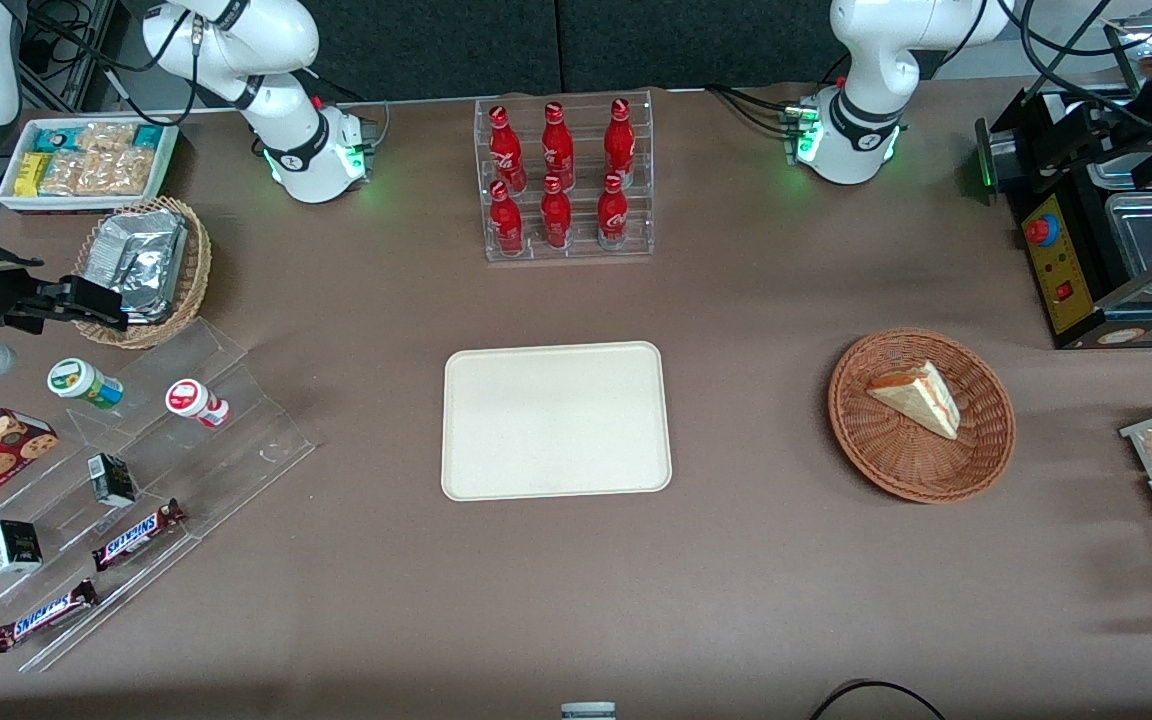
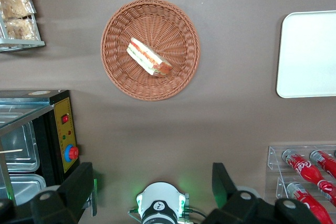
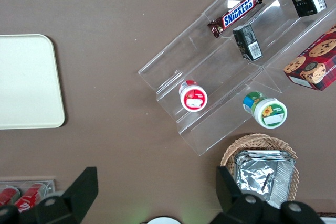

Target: Place sandwich from basket to tray

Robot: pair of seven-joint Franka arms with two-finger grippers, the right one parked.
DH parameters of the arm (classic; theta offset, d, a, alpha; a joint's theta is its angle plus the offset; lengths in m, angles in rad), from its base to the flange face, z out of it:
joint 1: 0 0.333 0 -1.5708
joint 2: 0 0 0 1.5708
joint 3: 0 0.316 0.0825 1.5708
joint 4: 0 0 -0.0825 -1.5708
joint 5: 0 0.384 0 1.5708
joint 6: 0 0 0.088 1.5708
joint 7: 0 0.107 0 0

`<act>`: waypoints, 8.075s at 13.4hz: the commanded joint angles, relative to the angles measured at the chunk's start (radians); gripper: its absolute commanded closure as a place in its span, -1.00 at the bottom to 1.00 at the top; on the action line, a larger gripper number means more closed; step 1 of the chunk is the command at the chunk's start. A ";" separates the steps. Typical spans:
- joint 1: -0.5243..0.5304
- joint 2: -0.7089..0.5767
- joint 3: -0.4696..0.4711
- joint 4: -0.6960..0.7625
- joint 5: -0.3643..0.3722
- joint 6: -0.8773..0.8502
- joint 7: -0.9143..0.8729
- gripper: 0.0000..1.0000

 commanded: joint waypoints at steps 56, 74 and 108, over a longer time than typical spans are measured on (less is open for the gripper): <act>-0.124 0.431 -0.568 -0.166 0.197 0.538 -1.032 1.00; -0.337 0.905 -0.547 -0.029 0.549 0.914 -1.144 1.00; 0.104 0.125 -0.393 0.075 0.051 0.084 -0.545 -0.99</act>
